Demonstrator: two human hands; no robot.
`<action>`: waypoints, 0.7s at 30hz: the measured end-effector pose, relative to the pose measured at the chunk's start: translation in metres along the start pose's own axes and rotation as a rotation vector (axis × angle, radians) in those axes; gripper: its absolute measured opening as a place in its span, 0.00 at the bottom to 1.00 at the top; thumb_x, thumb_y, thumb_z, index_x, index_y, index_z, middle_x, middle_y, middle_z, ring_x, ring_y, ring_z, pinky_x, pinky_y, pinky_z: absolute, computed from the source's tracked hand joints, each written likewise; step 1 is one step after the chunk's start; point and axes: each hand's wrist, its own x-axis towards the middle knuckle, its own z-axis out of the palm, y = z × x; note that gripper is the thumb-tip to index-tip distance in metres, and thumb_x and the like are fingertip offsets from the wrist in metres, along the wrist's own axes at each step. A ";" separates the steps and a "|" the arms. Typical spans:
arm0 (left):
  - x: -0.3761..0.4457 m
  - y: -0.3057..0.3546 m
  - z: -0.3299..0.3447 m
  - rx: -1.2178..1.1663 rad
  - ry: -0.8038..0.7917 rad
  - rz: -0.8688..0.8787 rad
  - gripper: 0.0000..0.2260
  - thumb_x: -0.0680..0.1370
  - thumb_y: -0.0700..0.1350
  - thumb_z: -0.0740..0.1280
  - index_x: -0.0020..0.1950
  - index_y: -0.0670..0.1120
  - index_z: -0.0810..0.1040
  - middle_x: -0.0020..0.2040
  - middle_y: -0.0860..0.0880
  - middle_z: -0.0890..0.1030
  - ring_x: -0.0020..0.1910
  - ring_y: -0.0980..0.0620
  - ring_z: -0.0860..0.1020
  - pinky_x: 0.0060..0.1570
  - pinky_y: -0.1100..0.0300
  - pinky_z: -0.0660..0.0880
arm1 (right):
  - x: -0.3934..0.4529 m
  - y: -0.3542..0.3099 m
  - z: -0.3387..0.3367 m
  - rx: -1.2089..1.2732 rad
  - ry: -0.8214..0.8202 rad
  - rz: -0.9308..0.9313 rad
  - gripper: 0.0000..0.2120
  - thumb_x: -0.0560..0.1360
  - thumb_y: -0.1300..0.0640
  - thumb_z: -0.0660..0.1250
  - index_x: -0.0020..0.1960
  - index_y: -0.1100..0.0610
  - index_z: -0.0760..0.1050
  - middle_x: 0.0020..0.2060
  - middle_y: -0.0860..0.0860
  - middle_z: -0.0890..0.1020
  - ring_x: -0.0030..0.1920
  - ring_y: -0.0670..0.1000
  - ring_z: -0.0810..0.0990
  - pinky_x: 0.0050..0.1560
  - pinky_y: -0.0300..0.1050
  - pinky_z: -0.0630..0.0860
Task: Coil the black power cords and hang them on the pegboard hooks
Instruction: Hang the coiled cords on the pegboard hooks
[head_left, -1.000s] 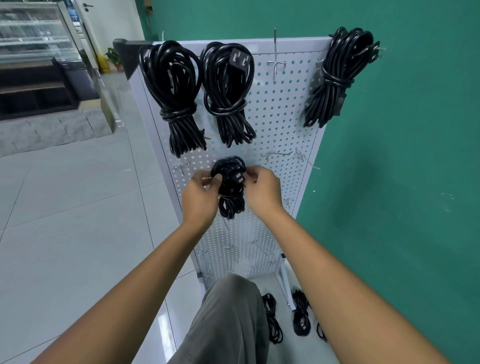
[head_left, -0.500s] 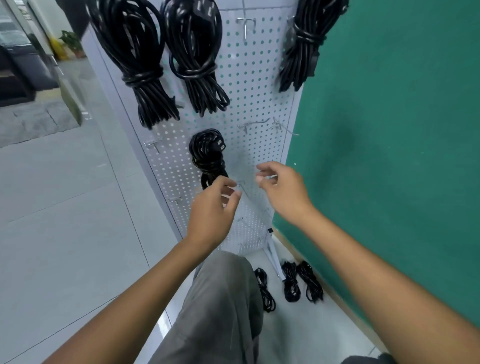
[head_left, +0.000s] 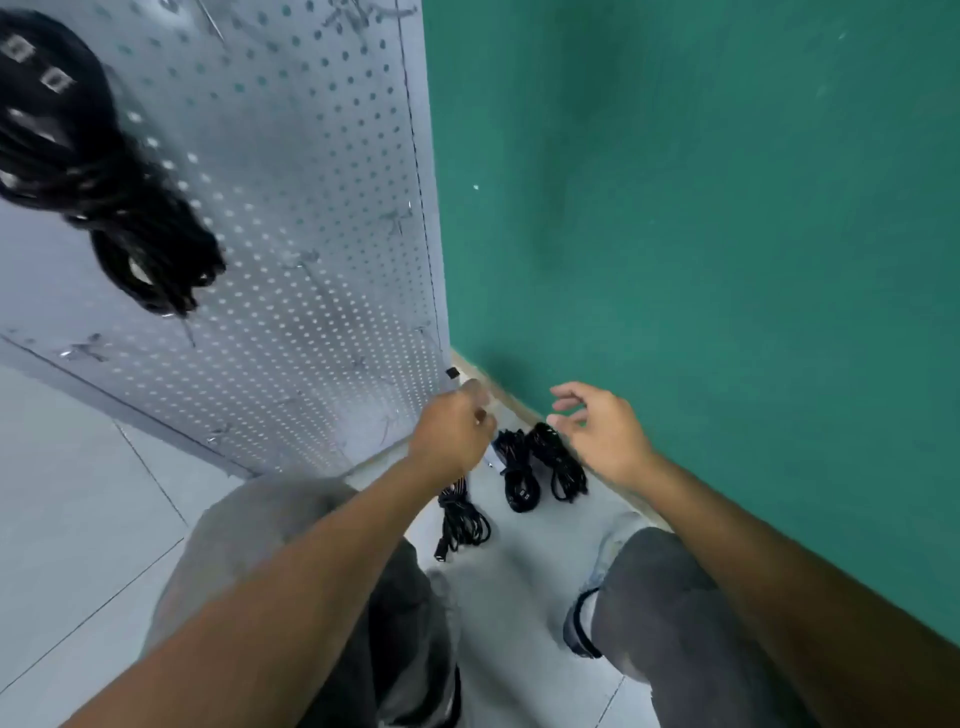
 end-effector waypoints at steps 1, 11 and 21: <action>0.011 -0.010 0.020 -0.029 -0.016 -0.051 0.09 0.82 0.45 0.67 0.61 0.44 0.76 0.53 0.45 0.84 0.52 0.43 0.82 0.53 0.50 0.79 | 0.014 0.018 0.010 -0.001 -0.017 0.028 0.17 0.78 0.59 0.71 0.67 0.57 0.77 0.55 0.49 0.83 0.50 0.52 0.83 0.61 0.52 0.78; 0.066 -0.144 0.181 -0.062 -0.030 -0.415 0.19 0.80 0.46 0.70 0.69 0.44 0.70 0.61 0.43 0.76 0.58 0.41 0.76 0.57 0.49 0.76 | 0.128 0.178 0.113 -0.131 -0.095 0.265 0.15 0.77 0.56 0.71 0.62 0.59 0.77 0.55 0.52 0.81 0.53 0.54 0.80 0.50 0.43 0.71; 0.099 -0.223 0.259 -0.301 -0.043 -0.899 0.31 0.76 0.54 0.75 0.71 0.39 0.67 0.63 0.39 0.76 0.56 0.40 0.79 0.44 0.53 0.79 | 0.189 0.255 0.193 -0.135 -0.146 0.441 0.27 0.73 0.56 0.76 0.68 0.61 0.72 0.59 0.60 0.81 0.56 0.61 0.81 0.52 0.50 0.78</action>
